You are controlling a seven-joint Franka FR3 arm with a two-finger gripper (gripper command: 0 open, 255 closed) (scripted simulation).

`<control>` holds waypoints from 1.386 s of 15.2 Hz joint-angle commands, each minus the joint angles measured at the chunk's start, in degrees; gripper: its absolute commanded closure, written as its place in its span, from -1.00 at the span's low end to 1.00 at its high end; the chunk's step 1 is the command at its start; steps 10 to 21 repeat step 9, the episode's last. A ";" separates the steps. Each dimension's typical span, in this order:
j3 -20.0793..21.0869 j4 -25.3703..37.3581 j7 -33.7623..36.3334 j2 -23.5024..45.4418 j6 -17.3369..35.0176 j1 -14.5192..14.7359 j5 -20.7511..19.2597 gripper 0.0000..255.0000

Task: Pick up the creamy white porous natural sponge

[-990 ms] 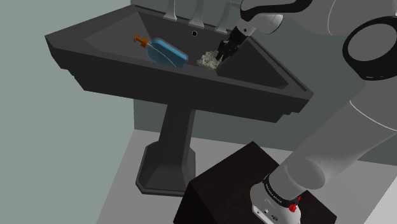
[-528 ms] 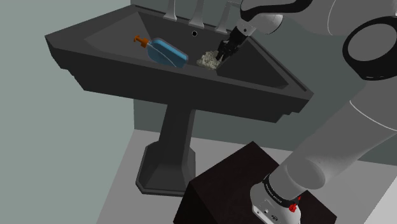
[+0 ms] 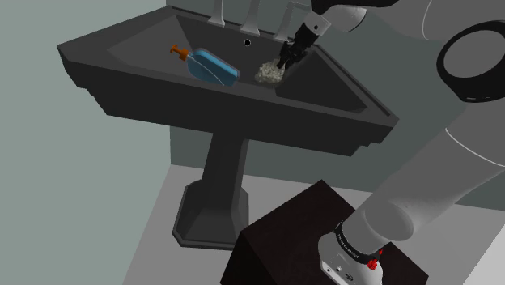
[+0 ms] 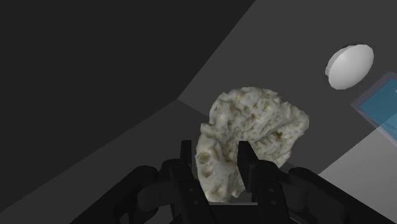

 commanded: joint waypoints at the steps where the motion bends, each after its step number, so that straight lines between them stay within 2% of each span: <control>1: -0.09 1.82 0.31 0.14 -1.66 -0.08 -0.11 1.00; 7: -0.22 6.94 1.36 0.63 -6.23 -0.19 -0.38 1.00; 21: -0.23 7.07 1.38 0.64 -6.34 -0.19 -0.38 1.00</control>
